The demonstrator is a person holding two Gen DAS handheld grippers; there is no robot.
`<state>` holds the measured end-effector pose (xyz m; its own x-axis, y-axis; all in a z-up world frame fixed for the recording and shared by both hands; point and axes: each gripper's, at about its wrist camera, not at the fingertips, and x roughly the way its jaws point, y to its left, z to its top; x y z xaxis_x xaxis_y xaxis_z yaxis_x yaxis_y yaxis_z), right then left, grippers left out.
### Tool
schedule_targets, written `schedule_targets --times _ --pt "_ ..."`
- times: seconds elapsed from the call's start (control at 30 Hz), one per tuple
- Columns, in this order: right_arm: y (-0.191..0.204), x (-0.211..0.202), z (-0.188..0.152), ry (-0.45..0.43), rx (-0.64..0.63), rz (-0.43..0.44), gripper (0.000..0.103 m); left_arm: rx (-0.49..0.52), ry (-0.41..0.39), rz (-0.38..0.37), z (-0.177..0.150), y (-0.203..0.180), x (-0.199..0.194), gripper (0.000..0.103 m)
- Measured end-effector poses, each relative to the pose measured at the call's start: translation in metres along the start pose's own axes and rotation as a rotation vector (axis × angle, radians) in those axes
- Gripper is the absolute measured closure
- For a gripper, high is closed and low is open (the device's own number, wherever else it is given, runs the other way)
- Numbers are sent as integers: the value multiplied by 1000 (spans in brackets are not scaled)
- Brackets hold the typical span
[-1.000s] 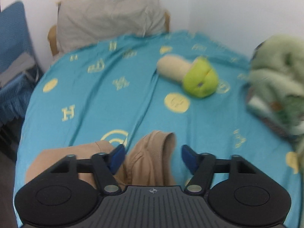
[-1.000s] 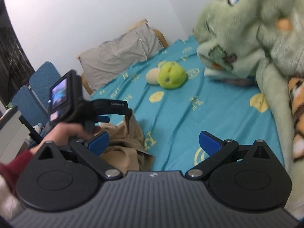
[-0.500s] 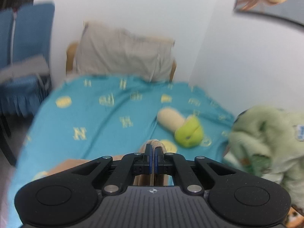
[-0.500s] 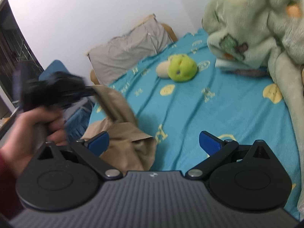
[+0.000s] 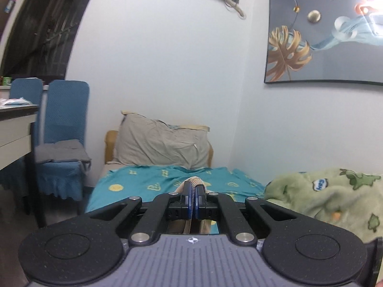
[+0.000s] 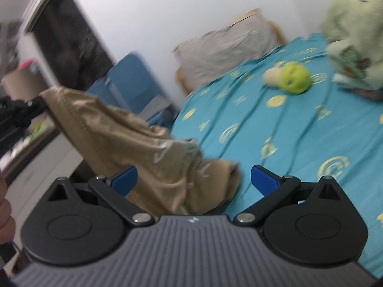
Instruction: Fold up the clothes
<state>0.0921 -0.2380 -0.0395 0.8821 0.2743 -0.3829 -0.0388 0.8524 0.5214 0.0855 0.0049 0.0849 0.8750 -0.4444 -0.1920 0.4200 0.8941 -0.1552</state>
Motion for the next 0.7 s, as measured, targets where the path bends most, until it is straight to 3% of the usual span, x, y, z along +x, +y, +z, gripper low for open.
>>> schedule_targets --times 0.1,0.27,0.33,0.43,0.63,0.7 --pt "27 7 -19 83 -54 31 0 -43 -30 11 -20 15 -7 100" --pt "54 30 -63 194 -109 -19 0 -135 -85 24 -53 44 -9 100" --pt "52 37 -66 200 -103 -64 0 -205 -84 23 -64 61 -4 100" --pt "49 47 -72 207 -94 -131 0 -193 -91 79 -72 80 -3 100" --pt "44 66 -82 222 -77 -262 0 -333 -117 110 -76 124 -15 100" --pt "49 69 -84 219 -105 -245 0 -361 -111 119 -78 134 -18 100"
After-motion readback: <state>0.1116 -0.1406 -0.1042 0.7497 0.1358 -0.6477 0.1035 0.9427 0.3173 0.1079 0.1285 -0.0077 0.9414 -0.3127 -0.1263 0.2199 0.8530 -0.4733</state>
